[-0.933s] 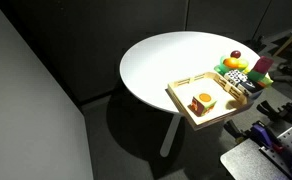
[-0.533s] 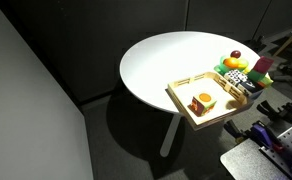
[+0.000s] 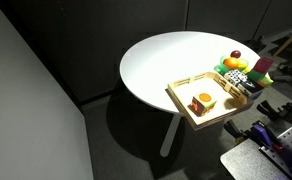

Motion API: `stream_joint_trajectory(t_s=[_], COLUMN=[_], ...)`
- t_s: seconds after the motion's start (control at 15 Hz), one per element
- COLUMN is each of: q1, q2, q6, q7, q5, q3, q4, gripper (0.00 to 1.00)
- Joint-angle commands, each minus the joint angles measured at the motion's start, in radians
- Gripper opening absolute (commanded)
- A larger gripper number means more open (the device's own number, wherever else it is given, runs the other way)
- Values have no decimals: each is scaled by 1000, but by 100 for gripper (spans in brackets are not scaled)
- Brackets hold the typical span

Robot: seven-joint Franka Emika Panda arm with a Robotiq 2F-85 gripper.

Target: Put the pink block on the wooden tray

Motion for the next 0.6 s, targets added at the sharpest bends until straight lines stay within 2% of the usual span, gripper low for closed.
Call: stream_joint_trajectory(t_s=[0.0, 0.53], q1=[-19, -40], q2=[39, 117], q6=[68, 398], q7=[-51, -110], q5=[-15, -54], q3=[6, 0], q4=[-11, -104], gripper=[100, 100])
